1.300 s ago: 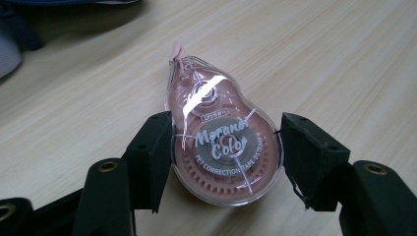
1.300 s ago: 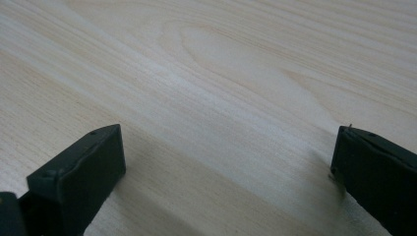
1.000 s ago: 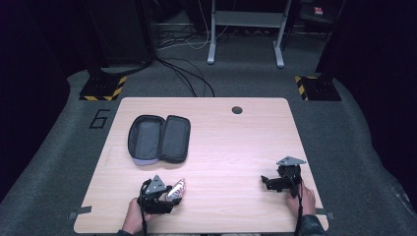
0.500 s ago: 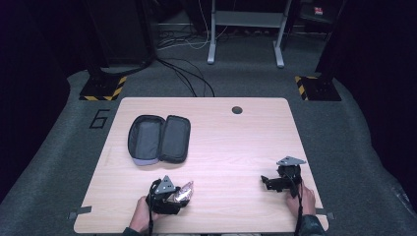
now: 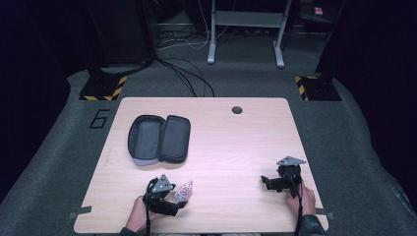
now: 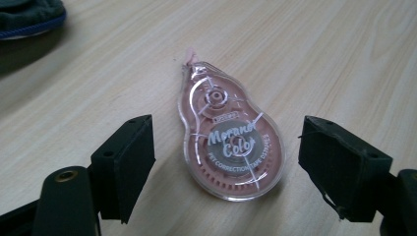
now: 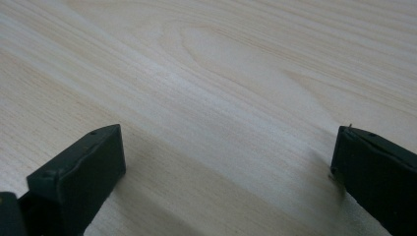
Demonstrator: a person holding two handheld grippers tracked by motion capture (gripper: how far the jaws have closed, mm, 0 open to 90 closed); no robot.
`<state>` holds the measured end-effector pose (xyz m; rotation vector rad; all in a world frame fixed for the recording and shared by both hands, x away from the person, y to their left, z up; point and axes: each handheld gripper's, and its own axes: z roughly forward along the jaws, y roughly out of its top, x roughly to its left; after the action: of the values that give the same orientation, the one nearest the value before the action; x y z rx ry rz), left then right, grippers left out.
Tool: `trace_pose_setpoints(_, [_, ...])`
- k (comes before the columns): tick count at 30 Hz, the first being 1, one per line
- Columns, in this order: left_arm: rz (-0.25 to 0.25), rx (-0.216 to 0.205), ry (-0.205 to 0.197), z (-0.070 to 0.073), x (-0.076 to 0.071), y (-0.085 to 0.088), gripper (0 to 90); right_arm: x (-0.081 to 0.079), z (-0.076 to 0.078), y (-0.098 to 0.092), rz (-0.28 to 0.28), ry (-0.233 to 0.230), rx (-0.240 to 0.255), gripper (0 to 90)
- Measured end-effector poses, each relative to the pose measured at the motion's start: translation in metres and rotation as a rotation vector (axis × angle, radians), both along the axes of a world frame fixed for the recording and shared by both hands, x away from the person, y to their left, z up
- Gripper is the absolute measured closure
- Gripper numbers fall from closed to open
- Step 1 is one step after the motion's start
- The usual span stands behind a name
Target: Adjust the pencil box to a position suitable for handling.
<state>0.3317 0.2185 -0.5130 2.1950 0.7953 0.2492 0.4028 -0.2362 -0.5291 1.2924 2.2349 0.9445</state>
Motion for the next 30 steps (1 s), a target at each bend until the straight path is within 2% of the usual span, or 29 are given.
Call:
trace_pose_setpoints(3, [0.017, 0.003, -0.004, 0.002, 0.001, 0.004, 18.5, 0.0, 0.0, 0.0, 0.001, 0.0, 0.0, 0.0])
trace_pose_setpoints(4, [0.042, 0.007, -0.009, 0.004, 0.003, 0.008, 16.9, 0.0, 0.0, 0.0, 0.001, 0.0, 0.0, 0.0])
trace_pose_setpoints(5, [0.056, -0.006, -0.007, 0.004, 0.003, 0.01, 16.4, 0.0, 0.0, 0.0, 0.002, 0.0, -0.002, 0.0])
trace_pose_setpoints(8, [0.085, -0.011, -0.012, 0.008, 0.007, 0.019, 14.9, 0.0, 0.0, 0.0, 0.001, 0.0, 0.0, 0.0])
trace_pose_setpoints(11, [0.113, -0.013, -0.032, 0.011, 0.01, 0.026, 14.0, 0.0, 0.0, 0.0, 0.001, 0.0, 0.0, 0.0])
trace_pose_setpoints(12, [0.128, -0.014, -0.032, 0.015, 0.013, 0.034, 13.7, 0.0, 0.0, 0.0, 0.0, 0.0, 0.0, 0.0])
trace_pose_setpoints(15, [0.153, -0.014, -0.045, 0.019, 0.016, 0.042, 12.4, 0.0, 0.0, 0.0, 0.001, 0.0, 0.0, 0.0])
trace_pose_setpoints(18, [0.203, -0.023, -0.061, 0.023, 0.022, 0.059, 9.8, 0.0, 0.0, 0.0, 0.001, 0.0, -0.001, 0.0])
trace_pose_setpoints(22, [0.232, -0.025, -0.06, 0.027, 0.025, 0.07, 8.0, 0.0, 0.0, 0.0, 0.002, 0.0, -0.002, 0.0])
trace_pose_setpoints(26, [0.274, -0.034, -0.076, 0.03, 0.032, 0.081, 7.6, 0.0, 0.0, 0.0, 0.002, 0.0, -0.002, 0.0])
trace_pose_setpoints(30, [0.274, -0.014, -0.079, 0.034, 0.043, 0.085, 8.4, 0.0, 0.0, 0.0, 0.003, 0.0, -0.002, 0.0])
